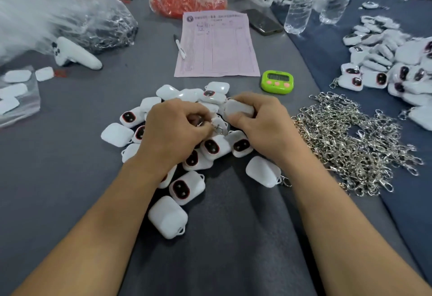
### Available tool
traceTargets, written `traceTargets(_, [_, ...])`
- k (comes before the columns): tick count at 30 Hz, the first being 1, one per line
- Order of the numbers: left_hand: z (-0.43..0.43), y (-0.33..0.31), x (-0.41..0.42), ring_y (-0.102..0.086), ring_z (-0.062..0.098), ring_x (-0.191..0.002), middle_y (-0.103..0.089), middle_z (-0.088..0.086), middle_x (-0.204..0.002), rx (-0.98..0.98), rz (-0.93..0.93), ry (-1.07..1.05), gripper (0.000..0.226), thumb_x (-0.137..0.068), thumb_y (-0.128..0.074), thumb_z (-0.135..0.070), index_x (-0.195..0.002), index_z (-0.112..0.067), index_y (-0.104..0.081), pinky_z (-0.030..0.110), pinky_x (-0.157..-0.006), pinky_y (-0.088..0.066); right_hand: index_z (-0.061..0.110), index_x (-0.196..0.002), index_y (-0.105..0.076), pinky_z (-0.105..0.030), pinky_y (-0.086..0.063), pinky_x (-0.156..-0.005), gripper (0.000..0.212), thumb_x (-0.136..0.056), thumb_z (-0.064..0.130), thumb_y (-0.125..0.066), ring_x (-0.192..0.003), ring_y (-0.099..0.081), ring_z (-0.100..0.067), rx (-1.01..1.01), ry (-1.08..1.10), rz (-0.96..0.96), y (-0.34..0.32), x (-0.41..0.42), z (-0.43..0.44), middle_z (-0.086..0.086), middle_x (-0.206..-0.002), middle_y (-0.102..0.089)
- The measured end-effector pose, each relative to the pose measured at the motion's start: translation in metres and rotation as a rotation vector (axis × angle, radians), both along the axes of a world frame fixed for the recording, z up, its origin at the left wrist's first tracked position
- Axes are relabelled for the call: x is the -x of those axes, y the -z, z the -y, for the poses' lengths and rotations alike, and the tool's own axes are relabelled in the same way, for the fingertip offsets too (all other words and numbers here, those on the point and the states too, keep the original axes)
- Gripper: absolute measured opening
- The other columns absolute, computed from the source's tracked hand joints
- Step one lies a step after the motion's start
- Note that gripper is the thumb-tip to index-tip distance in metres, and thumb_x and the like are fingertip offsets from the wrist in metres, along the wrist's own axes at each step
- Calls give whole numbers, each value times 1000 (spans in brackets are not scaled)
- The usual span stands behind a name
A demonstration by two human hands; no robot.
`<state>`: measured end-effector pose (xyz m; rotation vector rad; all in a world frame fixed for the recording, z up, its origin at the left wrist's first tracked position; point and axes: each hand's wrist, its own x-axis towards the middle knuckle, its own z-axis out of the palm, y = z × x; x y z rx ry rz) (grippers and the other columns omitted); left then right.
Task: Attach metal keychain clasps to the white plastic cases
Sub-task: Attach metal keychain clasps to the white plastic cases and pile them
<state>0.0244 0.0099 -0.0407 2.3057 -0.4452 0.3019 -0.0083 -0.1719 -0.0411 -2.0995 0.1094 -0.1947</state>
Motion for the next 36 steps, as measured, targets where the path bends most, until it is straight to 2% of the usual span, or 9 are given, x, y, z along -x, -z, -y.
traceTargets(2, [0,0,0,-57,10,-64,-61,-14,-60,11,-16,5,10,-63,-68,-35,-71,-37,-74,31,-65,-51,35,-110,-70,-6,-41,-58,25,-91,20,-68,-69,-60,5,16,-24,-7,-1,0,-2,14,-83,-69])
traceTargets(4, [-1,0,-1,-57,10,-65,-63,-18,-66,16,-18,19,11,-64,-69,-35,-73,-37,-74,31,-64,-51,32,-106,-63,-7,-39,-49,22,-89,20,-71,-56,-58,1,-25,-25,1,-1,0,-3,10,-73,-65])
traceTargets(11, [-3,4,-6,-60,15,-74,-64,-17,-78,8,47,117,36,-67,-68,-35,-101,-50,-66,28,-63,-45,27,-92,-65,-49,-61,-60,15,-87,31,-79,-70,-71,-25,-113,-59,-8,-3,2,-6,-2,-79,-74])
traceTargets(13, [-3,5,-6,-59,15,-77,-64,-18,-81,6,65,132,37,-67,-67,-37,-102,-51,-65,26,-63,-42,28,-92,-67,-47,-61,-61,13,-87,29,-79,-65,-67,-21,-115,-56,-3,-2,1,-5,-2,-78,-73])
traceTargets(16, [-3,7,-7,-58,16,-77,-63,-16,-81,-3,73,148,35,-68,-67,-37,-100,-49,-66,26,-66,-42,29,-90,-69,-30,-54,-58,9,-88,29,-78,-57,-58,-8,-84,-56,10,-1,0,-4,2,-72,-71])
traceTargets(22, [-3,9,-6,-58,15,-77,-64,-16,-79,-21,79,143,26,-69,-69,-32,-94,-39,-70,26,-64,-42,32,-91,-73,-15,-47,-51,7,-87,27,-75,-55,-57,-5,-9,-27,17,-4,2,-5,5,-68,-69])
traceTargets(28, [-2,8,-4,-54,12,-68,-59,-9,-65,-109,48,94,6,-69,-67,-37,-71,-33,-72,31,-63,-45,28,-91,-72,-22,-50,-42,9,-89,21,-68,-48,-62,-10,32,-37,32,-9,5,-9,-1,-70,-68])
traceTargets(32, [2,5,-1,-53,15,-68,-61,-8,-65,-193,93,93,17,-72,-64,-45,-74,-31,-74,35,-63,-45,27,-93,-73,-34,-54,-63,8,-87,22,-69,-69,-61,-13,140,-38,48,-9,4,-11,-1,-77,-69])
traceTargets(36, [3,4,0,-53,16,-65,-61,-8,-64,-239,143,89,20,-73,-64,-47,-75,-30,-76,35,-61,-46,25,-93,-74,-37,-53,-65,10,-87,19,-68,-69,-60,-15,174,-59,35,-11,5,-13,-2,-76,-69])
